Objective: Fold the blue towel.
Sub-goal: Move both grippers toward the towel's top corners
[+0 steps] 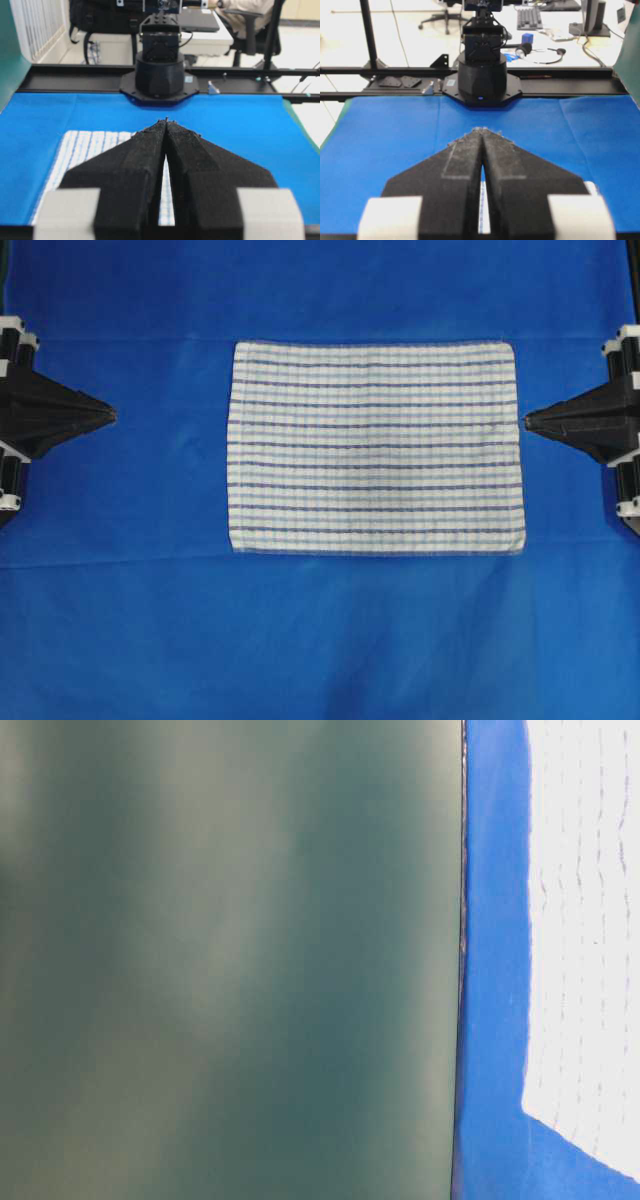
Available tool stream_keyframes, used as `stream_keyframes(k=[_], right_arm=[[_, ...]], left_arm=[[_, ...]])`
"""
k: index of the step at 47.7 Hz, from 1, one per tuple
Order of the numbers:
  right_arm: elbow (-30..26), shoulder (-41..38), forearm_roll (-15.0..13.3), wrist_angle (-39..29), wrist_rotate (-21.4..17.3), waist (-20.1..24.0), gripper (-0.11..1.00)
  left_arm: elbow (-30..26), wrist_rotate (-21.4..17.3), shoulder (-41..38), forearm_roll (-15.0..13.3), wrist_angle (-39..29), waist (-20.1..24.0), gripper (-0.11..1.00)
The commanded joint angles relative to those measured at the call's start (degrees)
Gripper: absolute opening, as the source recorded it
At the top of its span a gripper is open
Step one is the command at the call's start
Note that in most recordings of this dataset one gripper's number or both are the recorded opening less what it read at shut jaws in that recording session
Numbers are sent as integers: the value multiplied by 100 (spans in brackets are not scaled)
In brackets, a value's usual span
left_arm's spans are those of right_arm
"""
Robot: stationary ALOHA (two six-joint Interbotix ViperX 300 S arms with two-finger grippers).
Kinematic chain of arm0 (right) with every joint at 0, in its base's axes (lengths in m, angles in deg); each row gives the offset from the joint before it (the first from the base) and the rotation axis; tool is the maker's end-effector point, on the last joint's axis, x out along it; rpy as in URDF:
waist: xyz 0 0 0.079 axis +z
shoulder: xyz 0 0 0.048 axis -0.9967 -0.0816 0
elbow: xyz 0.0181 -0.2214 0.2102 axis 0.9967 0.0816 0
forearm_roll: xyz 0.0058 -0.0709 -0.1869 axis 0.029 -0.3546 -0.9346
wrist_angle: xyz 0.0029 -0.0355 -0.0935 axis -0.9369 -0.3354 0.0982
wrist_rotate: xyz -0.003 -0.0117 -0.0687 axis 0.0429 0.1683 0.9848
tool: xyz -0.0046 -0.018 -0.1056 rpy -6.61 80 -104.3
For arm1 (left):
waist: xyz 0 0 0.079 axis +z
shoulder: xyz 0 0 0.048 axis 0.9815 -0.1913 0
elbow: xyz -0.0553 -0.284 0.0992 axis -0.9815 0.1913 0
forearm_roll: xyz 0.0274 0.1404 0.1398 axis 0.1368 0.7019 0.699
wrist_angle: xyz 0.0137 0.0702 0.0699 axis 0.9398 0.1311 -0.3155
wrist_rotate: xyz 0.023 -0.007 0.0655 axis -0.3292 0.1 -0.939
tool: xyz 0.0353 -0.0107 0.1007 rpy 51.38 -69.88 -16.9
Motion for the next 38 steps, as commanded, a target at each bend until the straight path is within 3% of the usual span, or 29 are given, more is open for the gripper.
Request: stream_keyframes(k=[1,18,30,34,38], right_arm=[[-220,-44,44,18,-26,-123,0],[-422,-44,114,-1371,-237,-1257,0],[-343,-369,114,-2004,-308,-2312,1],[-281,-624,114,-2145,-316,-2707,10],[-246,-896,105,-2188,-325,-3041,36]], left_arm=[[-202,9,-141,-105,88,53,0],[-264,53,-1090,-141,519,817,0],[-598,62,-2347,-149,668,1415,1],[-826,70,-2936,-149,677,1556,14],[-1011,70,-3454,-149,668,1679,38]])
